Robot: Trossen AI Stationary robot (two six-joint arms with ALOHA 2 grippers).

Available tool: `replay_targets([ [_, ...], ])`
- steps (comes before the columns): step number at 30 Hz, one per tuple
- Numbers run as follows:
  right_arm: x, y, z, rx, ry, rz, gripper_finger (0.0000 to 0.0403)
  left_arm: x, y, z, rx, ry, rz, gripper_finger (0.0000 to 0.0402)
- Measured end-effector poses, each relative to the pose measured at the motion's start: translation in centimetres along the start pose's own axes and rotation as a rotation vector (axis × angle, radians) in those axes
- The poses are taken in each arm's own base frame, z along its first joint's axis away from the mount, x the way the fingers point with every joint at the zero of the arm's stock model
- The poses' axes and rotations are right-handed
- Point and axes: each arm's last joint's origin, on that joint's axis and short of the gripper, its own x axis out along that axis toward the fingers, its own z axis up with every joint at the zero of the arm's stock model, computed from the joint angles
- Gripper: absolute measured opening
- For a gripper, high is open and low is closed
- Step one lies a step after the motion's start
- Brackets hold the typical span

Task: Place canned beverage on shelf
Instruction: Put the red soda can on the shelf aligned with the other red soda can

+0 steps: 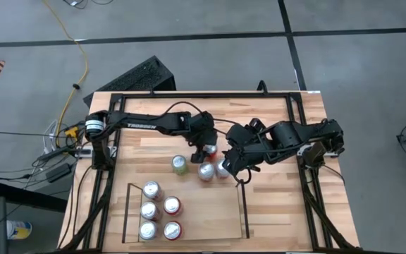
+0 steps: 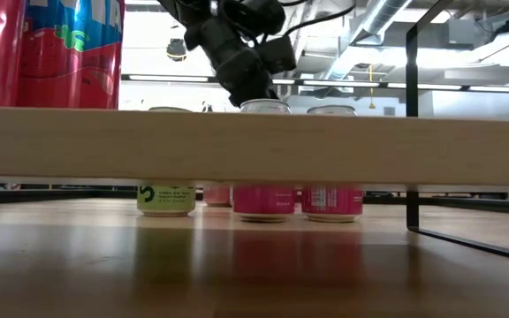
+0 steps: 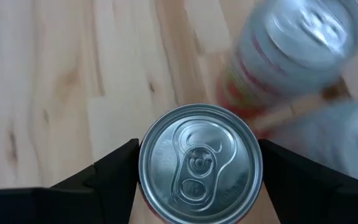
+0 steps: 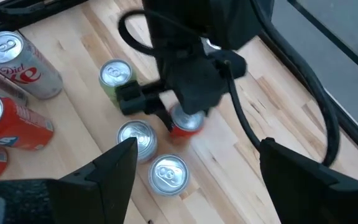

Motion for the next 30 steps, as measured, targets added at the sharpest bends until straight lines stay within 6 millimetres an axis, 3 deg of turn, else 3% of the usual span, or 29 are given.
replay_targets([
  [11, -0.1, 0.0, 0.0, -0.038, -0.015, -0.011, 0.0310, -7.6, -0.8, 2.0, 0.029, -0.130, 0.147, 0.0272],
  [16, -0.1, 0.0, 0.0, -0.047, -0.028, -0.025, 0.0310, -12.7, -1.9, 2.2, 0.030, -0.197, 0.155, 0.0272],
  [20, -0.1, 0.0, 0.0, -0.066, -0.028, -0.025, 0.0310, -16.6, -3.4, 2.0, 0.010, -0.254, 0.160, 0.0272],
  [24, -0.1, 0.0, 0.1, -0.091, -0.041, -0.033, 0.0310, -20.9, -5.7, 1.9, 0.125, -0.378, 0.076, 0.0272],
  [30, -0.3, 0.6, 0.4, -0.089, -0.084, 0.007, 0.0310, -25.2, -8.7, 1.1, 0.201, -0.494, -0.004, 0.0272],
])
